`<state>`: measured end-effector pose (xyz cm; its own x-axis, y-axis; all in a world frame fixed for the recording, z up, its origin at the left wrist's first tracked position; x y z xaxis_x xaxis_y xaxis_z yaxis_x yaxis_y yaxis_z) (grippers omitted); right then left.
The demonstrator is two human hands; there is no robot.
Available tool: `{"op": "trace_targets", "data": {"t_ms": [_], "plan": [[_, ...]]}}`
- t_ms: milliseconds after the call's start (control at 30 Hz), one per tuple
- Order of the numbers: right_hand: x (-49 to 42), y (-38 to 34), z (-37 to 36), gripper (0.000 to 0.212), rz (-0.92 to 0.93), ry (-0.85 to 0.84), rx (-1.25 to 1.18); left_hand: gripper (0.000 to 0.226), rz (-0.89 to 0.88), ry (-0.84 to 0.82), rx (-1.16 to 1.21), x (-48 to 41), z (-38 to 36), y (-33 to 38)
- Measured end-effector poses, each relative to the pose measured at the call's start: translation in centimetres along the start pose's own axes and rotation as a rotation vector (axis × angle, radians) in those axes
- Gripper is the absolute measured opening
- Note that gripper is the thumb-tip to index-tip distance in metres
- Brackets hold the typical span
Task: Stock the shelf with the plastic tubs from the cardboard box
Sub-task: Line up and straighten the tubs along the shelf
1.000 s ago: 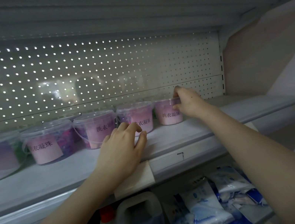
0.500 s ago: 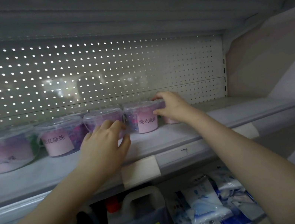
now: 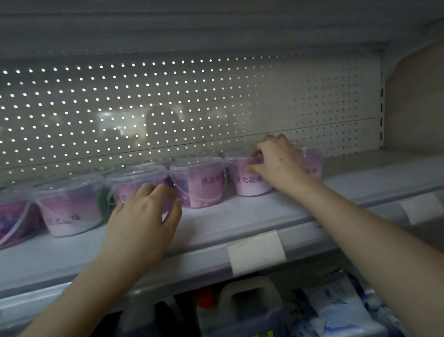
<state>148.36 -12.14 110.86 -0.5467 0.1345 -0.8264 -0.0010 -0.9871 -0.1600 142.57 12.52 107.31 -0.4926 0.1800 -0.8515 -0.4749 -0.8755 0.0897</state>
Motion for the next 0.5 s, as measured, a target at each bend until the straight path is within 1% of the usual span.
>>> {"op": "trace_targets", "data": {"t_ms": [67,167,300,367,433,500], "plan": [[0.1,-1.2,-0.1,0.031,0.046,0.002,0.06,0.042,0.017,0.004,-0.003,0.1,0.1,-0.7],[0.1,-2.0,0.0,0.032,0.046,-0.047,0.084,0.044,0.034,-0.003,-0.004,0.2,0.3,-1.4],[0.9,-1.2,0.8,0.035,-0.007,-0.115,-0.007,0.037,0.049,-0.014,0.034,0.3,1.0,-1.8],[1.7,-1.3,1.6,0.037,-0.009,-0.109,-0.044,0.033,0.064,-0.01,0.07,0.7,1.8,-2.1],[2.9,-1.9,1.9,0.039,-0.006,-0.135,-0.059,0.027,0.072,-0.021,0.086,1.4,2.4,-2.7],[3.9,-2.9,1.9,0.038,0.001,-0.159,-0.08,0.025,0.08,-0.035,0.09,2.1,3.2,-3.6]]}}
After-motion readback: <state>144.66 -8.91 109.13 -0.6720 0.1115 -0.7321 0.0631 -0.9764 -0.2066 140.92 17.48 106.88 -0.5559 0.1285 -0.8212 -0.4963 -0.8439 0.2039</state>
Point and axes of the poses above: each hand's wrist, its own x-axis away from the middle knuckle, its own z-axis out of the back of the hand, y = z × x, the point moved 9 cm from there along -x, towards the middle knuckle, and after that the axes turned 10 degrees about y, right-handed, at the moved point
